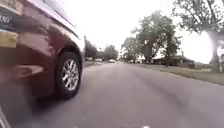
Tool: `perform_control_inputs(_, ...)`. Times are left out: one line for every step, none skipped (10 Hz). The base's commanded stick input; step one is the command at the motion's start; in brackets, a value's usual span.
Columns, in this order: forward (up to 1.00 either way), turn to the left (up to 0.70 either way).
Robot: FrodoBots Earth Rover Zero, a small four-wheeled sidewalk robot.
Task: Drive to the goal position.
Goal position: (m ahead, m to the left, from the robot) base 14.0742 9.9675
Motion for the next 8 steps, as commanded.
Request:
perform_control_inputs(0.70, 0.00)
perform_control_inputs(0.70, 0.00)
perform_control_inputs(0.70, 0.00)
perform_control_inputs(0.70, 0.00)
perform_control_inputs(0.70, 0.00)
perform_control_inputs(0.70, 0.00)
perform_control_inputs(0.70, 0.00)
perform_control_inputs(0.70, 0.00)
